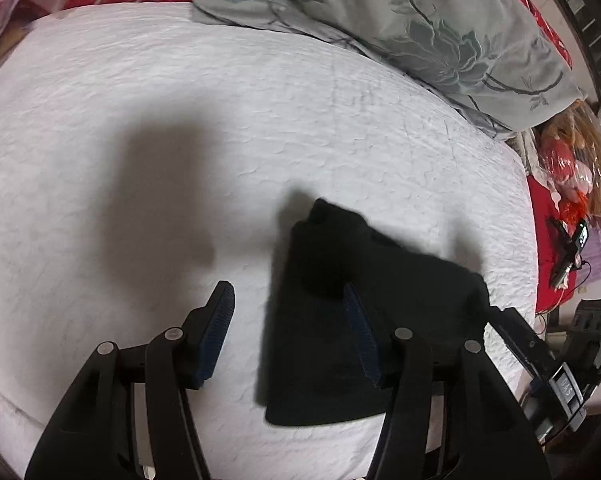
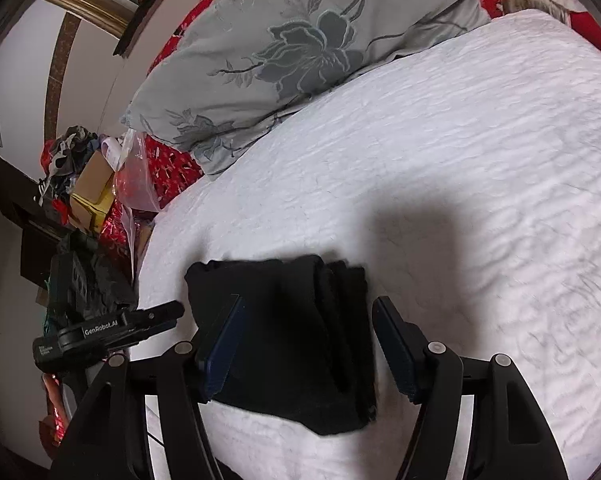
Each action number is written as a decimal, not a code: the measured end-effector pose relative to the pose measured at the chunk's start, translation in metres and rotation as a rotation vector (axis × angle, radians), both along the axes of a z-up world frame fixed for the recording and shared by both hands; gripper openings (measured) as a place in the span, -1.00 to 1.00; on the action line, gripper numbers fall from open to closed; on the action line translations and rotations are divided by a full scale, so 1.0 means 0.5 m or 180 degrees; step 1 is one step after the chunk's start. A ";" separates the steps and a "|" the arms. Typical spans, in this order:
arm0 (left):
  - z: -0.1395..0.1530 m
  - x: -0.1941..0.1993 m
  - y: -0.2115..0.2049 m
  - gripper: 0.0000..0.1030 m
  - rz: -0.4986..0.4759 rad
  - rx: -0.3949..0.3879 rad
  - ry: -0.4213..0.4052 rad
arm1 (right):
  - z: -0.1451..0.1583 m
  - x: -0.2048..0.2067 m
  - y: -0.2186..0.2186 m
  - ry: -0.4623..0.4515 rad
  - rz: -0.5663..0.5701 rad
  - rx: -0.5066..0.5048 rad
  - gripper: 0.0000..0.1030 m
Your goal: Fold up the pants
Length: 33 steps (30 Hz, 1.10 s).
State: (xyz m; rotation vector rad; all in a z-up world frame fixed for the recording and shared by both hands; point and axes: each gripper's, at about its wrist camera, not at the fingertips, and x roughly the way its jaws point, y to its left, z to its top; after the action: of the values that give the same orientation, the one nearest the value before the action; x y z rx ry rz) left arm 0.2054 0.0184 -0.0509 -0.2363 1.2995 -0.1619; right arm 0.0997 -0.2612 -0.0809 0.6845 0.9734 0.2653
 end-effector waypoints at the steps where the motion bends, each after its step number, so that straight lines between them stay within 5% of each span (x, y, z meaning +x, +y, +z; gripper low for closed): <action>1: -0.003 0.007 0.001 0.08 0.0005 -0.0015 0.0015 | -0.003 0.006 0.002 0.0011 0.0002 0.0019 0.32; 8: -0.027 0.033 0.004 0.08 0.0153 -0.0253 0.0123 | -0.020 0.042 0.029 0.0022 0.0180 -0.0028 0.20; 10: -0.036 0.043 -0.006 0.08 0.0160 -0.0217 0.0167 | -0.028 0.053 0.037 0.0076 0.0224 -0.0177 -0.49; 13: -0.034 0.066 -0.033 -0.17 0.0117 -0.0183 0.0176 | -0.022 0.062 0.029 0.0034 0.0220 -0.0172 -0.53; 16: -0.014 0.083 -0.070 -0.29 0.0003 -0.0021 0.0057 | -0.007 0.051 -0.002 -0.0091 0.0026 -0.0057 -0.53; 22: -0.024 0.096 -0.091 -0.28 -0.0108 0.0245 0.0113 | -0.061 0.054 -0.007 0.0175 -0.0020 -0.0070 -0.45; 28: 0.016 0.032 -0.016 -0.16 -0.0074 -0.0123 -0.0054 | -0.025 0.013 -0.029 0.0036 0.0098 0.0266 -0.02; 30: 0.008 -0.004 0.011 0.05 -0.0052 -0.0231 -0.0058 | -0.025 -0.018 -0.038 0.0016 0.0140 0.0264 0.03; 33: -0.032 -0.056 0.040 0.05 0.0050 -0.0460 0.0063 | -0.043 -0.056 -0.042 0.0096 0.0150 0.0271 0.04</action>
State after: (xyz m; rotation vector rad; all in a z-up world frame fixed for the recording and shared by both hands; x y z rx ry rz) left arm 0.1774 0.0385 -0.0667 -0.3721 1.3068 -0.2411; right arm 0.0716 -0.2819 -0.1027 0.7456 1.0122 0.3403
